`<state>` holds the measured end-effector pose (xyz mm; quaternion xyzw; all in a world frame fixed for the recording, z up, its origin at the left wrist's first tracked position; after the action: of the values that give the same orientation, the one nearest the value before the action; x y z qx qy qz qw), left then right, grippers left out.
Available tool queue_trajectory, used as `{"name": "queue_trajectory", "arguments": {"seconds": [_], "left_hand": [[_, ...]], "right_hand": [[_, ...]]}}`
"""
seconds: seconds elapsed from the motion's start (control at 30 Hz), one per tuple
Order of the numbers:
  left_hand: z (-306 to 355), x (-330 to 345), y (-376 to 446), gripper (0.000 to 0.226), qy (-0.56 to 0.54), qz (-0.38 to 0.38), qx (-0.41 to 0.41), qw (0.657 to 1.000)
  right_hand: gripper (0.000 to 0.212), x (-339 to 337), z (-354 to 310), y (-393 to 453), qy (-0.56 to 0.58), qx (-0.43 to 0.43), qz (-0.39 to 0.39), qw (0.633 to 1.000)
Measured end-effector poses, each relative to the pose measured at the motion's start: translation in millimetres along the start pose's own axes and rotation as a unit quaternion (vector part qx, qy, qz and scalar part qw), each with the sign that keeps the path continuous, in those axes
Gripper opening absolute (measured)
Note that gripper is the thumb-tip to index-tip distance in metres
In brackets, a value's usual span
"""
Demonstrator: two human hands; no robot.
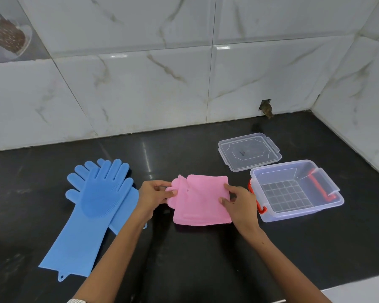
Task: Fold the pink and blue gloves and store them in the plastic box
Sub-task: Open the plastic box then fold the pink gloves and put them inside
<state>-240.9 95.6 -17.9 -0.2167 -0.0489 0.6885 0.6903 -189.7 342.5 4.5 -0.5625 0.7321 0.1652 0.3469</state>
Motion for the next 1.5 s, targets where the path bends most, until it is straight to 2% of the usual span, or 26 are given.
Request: {"name": "queue_trajectory", "arguments": {"seconds": [0.3, 0.53, 0.7, 1.07, 1.3, 1.5], "left_hand": [[65.8, 8.0, -35.4, 0.023, -0.048, -0.007, 0.069, 0.996], [119.4, 104.3, -52.5, 0.026, -0.091, -0.040, 0.107, 0.989], [130.0, 177.5, -57.0, 0.028, -0.071, -0.012, 0.101, 0.992], [109.8, 217.4, -74.1, 0.024, 0.055, 0.125, 0.077, 0.988], [101.5, 219.9, -75.9, 0.023, 0.127, 0.161, 0.062, 0.977], [111.1, 224.9, -76.8, 0.013, 0.211, 0.165, 0.090, 0.959]], "right_hand": [[0.048, -80.5, -24.5, 1.3, 0.064, -0.062, 0.018, 0.996], [0.049, -185.9, 13.8, 23.0, 0.091, -0.076, 0.032, 0.992], [0.048, -235.0, 59.6, 46.4, 0.085, -0.067, 0.021, 0.994], [0.050, -212.1, 116.4, 88.8, 0.032, -0.099, -0.037, 0.994], [0.054, -197.3, 123.3, 88.8, -0.029, -0.116, -0.021, 0.993], [0.060, -193.2, 117.4, 88.0, -0.090, -0.134, -0.021, 0.987]]}}
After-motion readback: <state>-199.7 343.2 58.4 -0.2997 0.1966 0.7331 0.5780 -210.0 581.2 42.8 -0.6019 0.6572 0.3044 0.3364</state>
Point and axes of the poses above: each hand's wrist, its own y-axis towards the middle knuckle, its own x-axis out of the palm, z = x × y, the point moved 7 cm from there along y, towards the middle knuckle, and after that the axes turned 2 degrees about y, right-handed, at the moved point
